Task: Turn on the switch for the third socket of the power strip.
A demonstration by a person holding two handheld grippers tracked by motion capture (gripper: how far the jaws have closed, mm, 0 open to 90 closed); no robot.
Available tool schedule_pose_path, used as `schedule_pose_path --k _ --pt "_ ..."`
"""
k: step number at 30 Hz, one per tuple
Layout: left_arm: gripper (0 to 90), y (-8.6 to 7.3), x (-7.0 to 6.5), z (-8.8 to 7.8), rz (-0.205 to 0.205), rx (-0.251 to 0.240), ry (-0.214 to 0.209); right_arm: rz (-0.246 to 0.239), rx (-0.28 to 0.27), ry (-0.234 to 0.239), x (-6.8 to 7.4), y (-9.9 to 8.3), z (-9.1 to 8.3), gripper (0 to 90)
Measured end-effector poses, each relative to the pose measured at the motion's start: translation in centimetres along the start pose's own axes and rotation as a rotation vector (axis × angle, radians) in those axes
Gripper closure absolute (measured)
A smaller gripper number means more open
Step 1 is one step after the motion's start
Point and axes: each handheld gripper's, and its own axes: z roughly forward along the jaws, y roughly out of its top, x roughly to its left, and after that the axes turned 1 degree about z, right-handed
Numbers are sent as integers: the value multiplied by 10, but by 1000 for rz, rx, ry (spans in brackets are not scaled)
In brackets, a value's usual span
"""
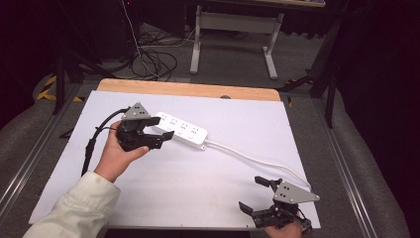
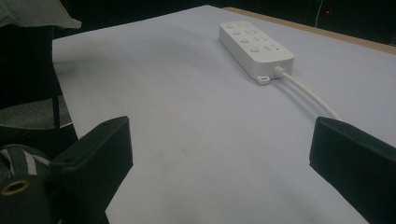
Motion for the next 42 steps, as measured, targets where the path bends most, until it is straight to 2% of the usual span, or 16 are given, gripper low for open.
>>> schedule_pose_path --k 5,7,11,13,18,21,29,38,42 --pt "292 -9 -6 -19 -1 -42 -20 3 4 -1 1 0 0 66" --pt "276 -13 -9 -25 19 -38 -35 3 1 -2 1 0 0 66" --pt "238 -24 -19 -34 61 -33 -7 3 3 -2 0 0 0 65" --pt "226 -30 -22 -39 74 -49 0 4 3 -4 1 0 0 65" --pt "224 -43 -27 -49 42 -73 -6 2 5 -4 1 0 1 65" --pt "200 -53 -28 -52 16 -87 -28 3 4 -6 1 0 1 65" --pt "183 -82 -27 -64 11 -132 1 1 6 -4 1 0 1 65" --pt "164 -112 -24 -69 -31 -172 -3 -3 10 -7 1 0 2 65" --pt "164 -126 -24 -69 -28 -181 1 -1 10 -7 2 0 2 65"
